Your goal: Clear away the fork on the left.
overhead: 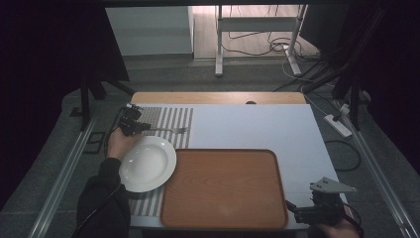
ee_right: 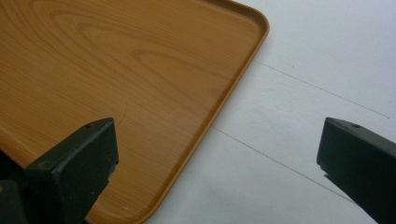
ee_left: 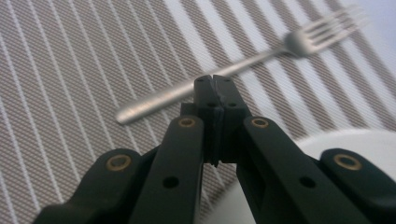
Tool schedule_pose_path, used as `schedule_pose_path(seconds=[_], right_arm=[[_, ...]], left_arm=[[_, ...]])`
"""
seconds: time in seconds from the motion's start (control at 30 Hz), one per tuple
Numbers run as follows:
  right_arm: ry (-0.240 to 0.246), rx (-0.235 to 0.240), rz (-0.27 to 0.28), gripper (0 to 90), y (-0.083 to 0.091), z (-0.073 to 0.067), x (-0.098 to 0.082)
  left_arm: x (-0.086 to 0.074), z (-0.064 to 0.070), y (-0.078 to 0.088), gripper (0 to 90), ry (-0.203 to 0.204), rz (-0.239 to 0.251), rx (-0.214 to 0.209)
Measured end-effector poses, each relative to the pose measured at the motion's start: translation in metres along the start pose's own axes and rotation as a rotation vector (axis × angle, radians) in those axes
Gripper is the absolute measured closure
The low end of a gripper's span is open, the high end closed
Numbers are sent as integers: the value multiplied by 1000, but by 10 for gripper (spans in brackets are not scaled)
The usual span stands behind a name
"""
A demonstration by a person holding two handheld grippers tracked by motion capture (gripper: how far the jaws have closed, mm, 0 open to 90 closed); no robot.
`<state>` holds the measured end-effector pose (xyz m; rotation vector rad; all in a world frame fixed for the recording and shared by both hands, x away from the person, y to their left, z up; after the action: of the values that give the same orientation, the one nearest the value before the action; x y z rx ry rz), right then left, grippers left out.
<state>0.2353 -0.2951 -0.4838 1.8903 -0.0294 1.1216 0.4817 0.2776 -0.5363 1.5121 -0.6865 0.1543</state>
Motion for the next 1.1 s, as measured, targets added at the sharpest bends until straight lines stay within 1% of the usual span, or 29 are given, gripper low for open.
schedule_pose_path(seconds=[0.1,0.2,0.3,0.4,0.5,0.53,0.57,0.7,0.87,0.93,1.0,1.1], right_arm=[[0,1,0,0,0,0,0],[2,2,-1,0,0,0,0],[3,4,-2,0,0,0,0],[4,4,-2,0,0,0,0],[6,3,-2,0,-1,0,0],[6,3,-3,0,-1,0,0],[6,2,-5,0,-1,0,0],[13,-1,-11,0,-1,-1,0],[21,-6,-20,0,-2,-2,0],[18,-4,-14,0,-2,-1,0],[14,-2,-11,0,-2,-1,0],[20,-4,-16,0,-1,-2,0]], left_arm=[[5,-6,-8,894,4,-26,19],[9,-12,-15,894,19,-43,31],[11,-18,-21,893,44,-68,39],[11,-22,-28,893,40,-104,65],[11,-23,-30,893,53,-109,72],[10,-22,-31,894,43,-119,75],[9,-21,-31,894,34,-115,80],[3,-17,-26,894,16,-126,58],[-8,-13,-18,894,-7,-140,6],[-12,-11,-15,894,-12,-134,-8],[-15,-11,-13,894,-20,-140,-26],[-17,-8,-11,894,-39,-149,-40]])
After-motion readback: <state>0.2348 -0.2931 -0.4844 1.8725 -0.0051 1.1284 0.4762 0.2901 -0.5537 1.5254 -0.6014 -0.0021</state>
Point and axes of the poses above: each handheld gripper's, and its own axes: y roughly backward along the jaws, x roughly out of its top, z roughly to its right, the point moved 3 cm from there along -y, roughly forward along the jaws, and after that the axes turned 15 degrees about x, right-handed, at the moved point
